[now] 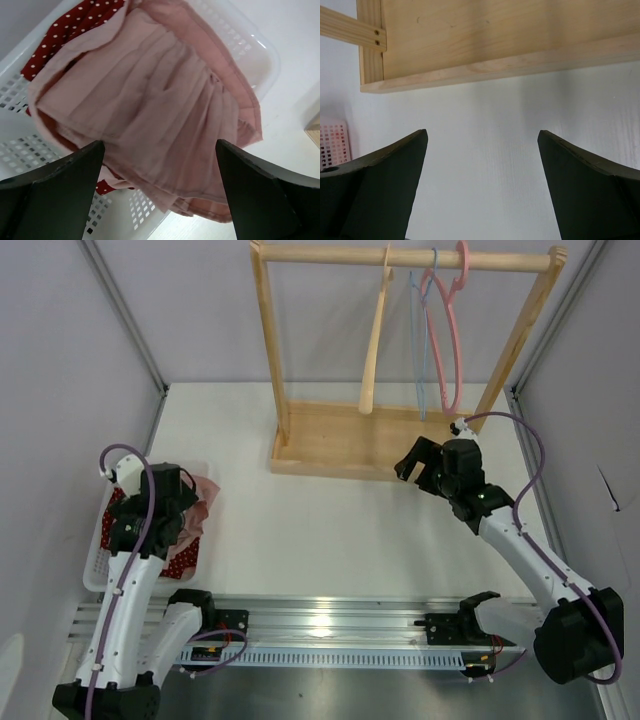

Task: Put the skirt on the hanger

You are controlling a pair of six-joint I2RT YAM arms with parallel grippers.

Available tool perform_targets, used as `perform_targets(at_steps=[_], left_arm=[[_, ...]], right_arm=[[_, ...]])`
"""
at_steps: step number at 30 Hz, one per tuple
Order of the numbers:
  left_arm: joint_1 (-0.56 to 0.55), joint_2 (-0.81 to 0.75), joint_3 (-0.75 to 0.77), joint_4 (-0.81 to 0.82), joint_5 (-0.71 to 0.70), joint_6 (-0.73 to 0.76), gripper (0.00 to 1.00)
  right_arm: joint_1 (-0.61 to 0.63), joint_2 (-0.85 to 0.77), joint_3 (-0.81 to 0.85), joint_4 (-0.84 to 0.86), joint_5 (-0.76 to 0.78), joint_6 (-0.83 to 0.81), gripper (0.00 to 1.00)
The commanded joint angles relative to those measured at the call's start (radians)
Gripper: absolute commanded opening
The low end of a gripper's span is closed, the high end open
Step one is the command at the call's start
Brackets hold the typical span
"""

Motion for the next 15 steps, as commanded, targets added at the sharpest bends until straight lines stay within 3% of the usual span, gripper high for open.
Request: perform_targets(at_steps=[1, 15], left_arm=[[0.015, -0.003, 0.04, -0.052, -0.1, -0.07, 0.99], [0.104, 0.152, -0.11, 0.061, 0.003, -0.162, 0.96]], right_arm=[[0.039, 0.015, 0.041, 0.062, 0.017, 0.012, 0.99], [0.093, 0.065, 0.017, 0.099, 0.007, 0.044, 0.99]])
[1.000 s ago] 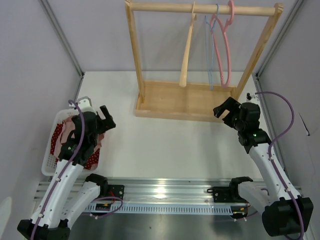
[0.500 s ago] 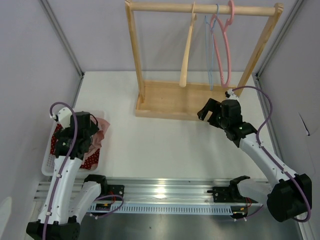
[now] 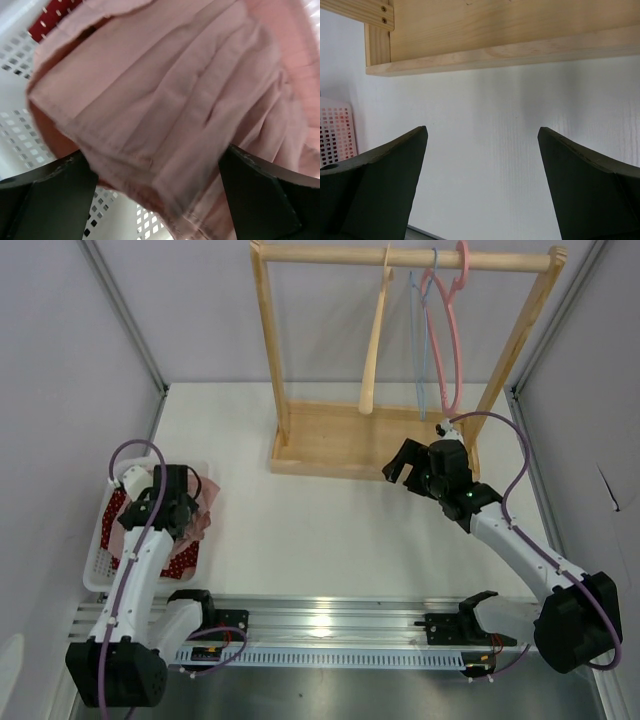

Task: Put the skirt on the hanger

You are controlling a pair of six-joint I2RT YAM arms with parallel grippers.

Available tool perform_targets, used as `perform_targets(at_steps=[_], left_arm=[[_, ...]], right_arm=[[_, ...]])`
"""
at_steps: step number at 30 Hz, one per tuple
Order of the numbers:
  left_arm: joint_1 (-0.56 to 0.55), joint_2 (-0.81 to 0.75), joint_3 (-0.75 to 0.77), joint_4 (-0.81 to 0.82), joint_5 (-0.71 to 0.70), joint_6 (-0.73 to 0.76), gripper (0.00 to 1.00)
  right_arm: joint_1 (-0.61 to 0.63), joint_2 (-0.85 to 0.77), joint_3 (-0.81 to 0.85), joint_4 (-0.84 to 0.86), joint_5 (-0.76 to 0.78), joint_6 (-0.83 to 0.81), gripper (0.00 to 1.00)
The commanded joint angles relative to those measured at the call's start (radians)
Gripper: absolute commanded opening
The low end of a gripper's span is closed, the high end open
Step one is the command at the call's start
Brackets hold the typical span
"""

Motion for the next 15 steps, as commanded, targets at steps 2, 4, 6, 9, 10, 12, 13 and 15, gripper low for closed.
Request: perform_targets(at_steps=[2, 4, 6, 9, 10, 12, 13, 15], left_arm=[[0.023, 0.036, -0.015, 0.101, 0.047, -0.026, 0.76], [0.021, 0.049, -0.002, 0.13, 0.061, 0.012, 0.45], [0.023, 0.05, 0.041, 0.144, 0.095, 0.045, 0.01], [0.023, 0.029, 0.11, 0.167, 0.176, 0.14, 0.0], [0.021, 0.018, 0.147, 0.177, 0.205, 0.192, 0.0], [0.019, -0.017, 0.216, 0.187, 0.276, 0.236, 0.0], [0.015, -0.026, 0.257, 0.187, 0.326, 0.267, 0.0], [-0.005, -0.045, 0.343, 0.183, 0.371, 0.292, 0.0]], right_arm=[[0.011, 0.002, 0.017, 0.047, 0.008, 0.01, 0.99], [0.014, 0.002, 0.02, 0.049, 0.008, 0.01, 0.99], [0.017, -0.002, 0.023, 0.047, 0.008, 0.01, 1.0], [0.027, -0.009, 0.037, 0.044, 0.015, 0.004, 0.99], [0.033, -0.01, 0.043, 0.041, 0.018, 0.003, 0.99], [0.04, -0.015, 0.063, 0.032, 0.028, -0.005, 0.99], [0.043, -0.015, 0.069, 0.029, 0.035, -0.006, 0.99], [0.051, -0.016, 0.084, 0.024, 0.041, -0.013, 0.99]])
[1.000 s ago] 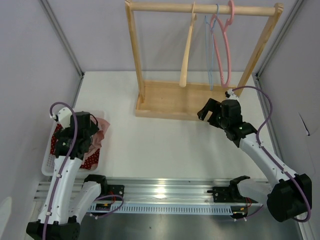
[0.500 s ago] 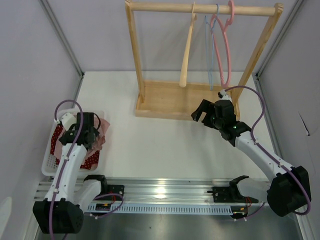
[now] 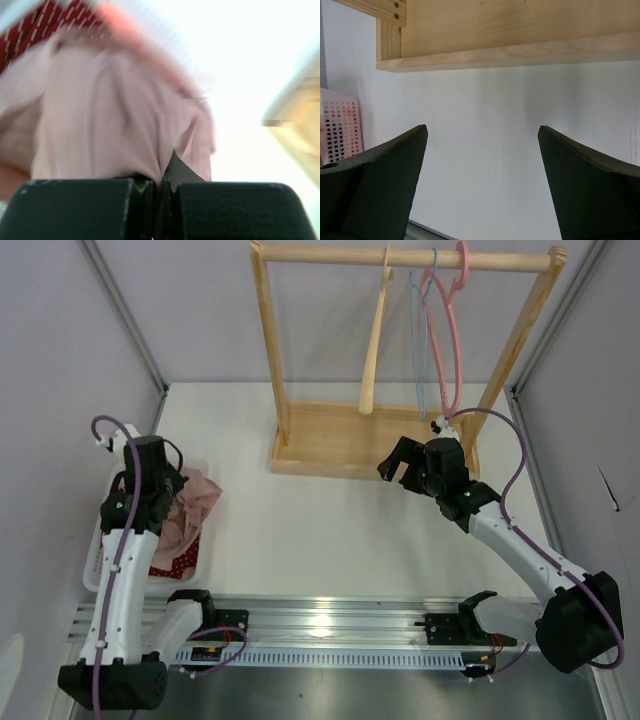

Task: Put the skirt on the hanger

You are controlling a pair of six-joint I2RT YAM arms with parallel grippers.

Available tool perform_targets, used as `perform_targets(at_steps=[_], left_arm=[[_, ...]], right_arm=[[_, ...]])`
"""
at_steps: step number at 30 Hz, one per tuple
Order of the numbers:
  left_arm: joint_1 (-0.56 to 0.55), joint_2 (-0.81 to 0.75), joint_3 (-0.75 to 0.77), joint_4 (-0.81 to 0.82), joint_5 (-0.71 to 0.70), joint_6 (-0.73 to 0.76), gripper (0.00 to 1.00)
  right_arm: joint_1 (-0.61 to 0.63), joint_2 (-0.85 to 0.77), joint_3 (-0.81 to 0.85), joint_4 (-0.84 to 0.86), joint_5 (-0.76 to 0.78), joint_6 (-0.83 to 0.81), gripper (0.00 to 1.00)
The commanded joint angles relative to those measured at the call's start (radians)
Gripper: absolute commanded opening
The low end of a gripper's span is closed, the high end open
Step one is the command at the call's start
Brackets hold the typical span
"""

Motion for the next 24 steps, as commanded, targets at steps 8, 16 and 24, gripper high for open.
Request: perform_targets(at_steps=[8, 16, 24], left_arm=[[-0.36, -0.03, 0.342, 0.113, 0.2, 0.165, 0.0], [-0.657, 0.036, 0.428, 0.19, 0.199, 0.137, 0.0], [-0.904, 0.117, 0.459, 0.247, 0.134, 0.105, 0.0]], right_arm=[[0.03, -0.017, 0.128, -0.019, 0.059, -0.043, 0.99], [0.041, -0.051, 0.159, -0.047, 0.094, -0.054, 0.99], [0.041, -0.074, 0.168, -0.073, 0.127, -0.062, 1.0]])
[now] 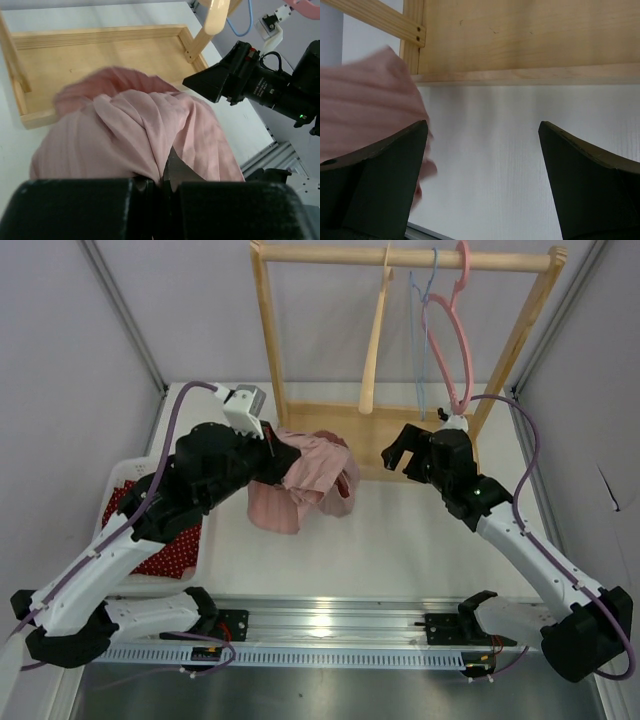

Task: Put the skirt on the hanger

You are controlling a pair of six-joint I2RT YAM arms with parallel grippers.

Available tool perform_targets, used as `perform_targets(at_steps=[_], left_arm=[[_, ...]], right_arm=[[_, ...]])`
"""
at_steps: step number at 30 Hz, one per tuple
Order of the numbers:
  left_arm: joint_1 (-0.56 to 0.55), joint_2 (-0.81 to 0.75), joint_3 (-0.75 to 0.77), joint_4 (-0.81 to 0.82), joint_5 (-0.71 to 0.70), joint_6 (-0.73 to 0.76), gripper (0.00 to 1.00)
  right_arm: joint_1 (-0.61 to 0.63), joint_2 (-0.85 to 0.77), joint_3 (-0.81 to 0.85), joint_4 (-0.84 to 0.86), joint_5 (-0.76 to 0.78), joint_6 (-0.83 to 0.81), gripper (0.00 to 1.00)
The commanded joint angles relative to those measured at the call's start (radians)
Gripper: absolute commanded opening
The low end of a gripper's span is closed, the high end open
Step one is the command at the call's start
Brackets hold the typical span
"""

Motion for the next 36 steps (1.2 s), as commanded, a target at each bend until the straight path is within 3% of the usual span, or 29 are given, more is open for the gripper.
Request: perform_targets(at_steps=[1, 5, 9, 12, 14, 19, 22, 28, 32, 36], left_arm=[[-0.019, -0.014, 0.021, 0.102, -0.056, -0.029, 0.0], [0.018, 0.052, -0.019, 0.064, -0.117, -0.031, 0.0], [0.147, 0.16, -0.11, 0.166, 0.066, -0.037, 0.04], [0.219, 0.324, -0.113, 0.197, 0.176, -0.009, 0.26], [0.261, 0.442, -0.095, 0.211, 0.253, -0.009, 0.58], [0.276, 0.465, -0.078, 0.262, 0.255, -0.005, 0.74], [0.284, 0.416, -0.041, 0.225, 0.223, 0.011, 0.77], [0.333, 0.272, -0.036, 0.121, 0.098, 0.015, 0.77], [0.356, 0.159, -0.104, 0.087, 0.052, -0.009, 0.77], [0.363, 0.077, -0.108, 0.047, 0.035, -0.014, 0.78]], right_arm=[[0.005, -0.028, 0.05, -0.011, 0.034, -0.023, 0.99], [0.007, -0.023, 0.05, -0.014, 0.042, -0.028, 1.0], [0.007, -0.007, 0.036, -0.02, 0.042, -0.031, 0.99], [0.008, 0.007, 0.015, -0.009, 0.034, -0.029, 0.99], [0.012, 0.023, -0.005, -0.002, 0.01, -0.04, 0.99], [0.082, 0.021, -0.052, 0.024, -0.049, -0.098, 0.99], [0.197, 0.023, -0.086, 0.041, -0.041, -0.135, 0.96], [0.43, 0.127, -0.125, 0.113, 0.012, -0.097, 0.73], [0.591, 0.268, -0.077, 0.153, 0.055, -0.071, 0.7], [0.621, 0.409, -0.031, 0.258, 0.045, -0.012, 0.71]])
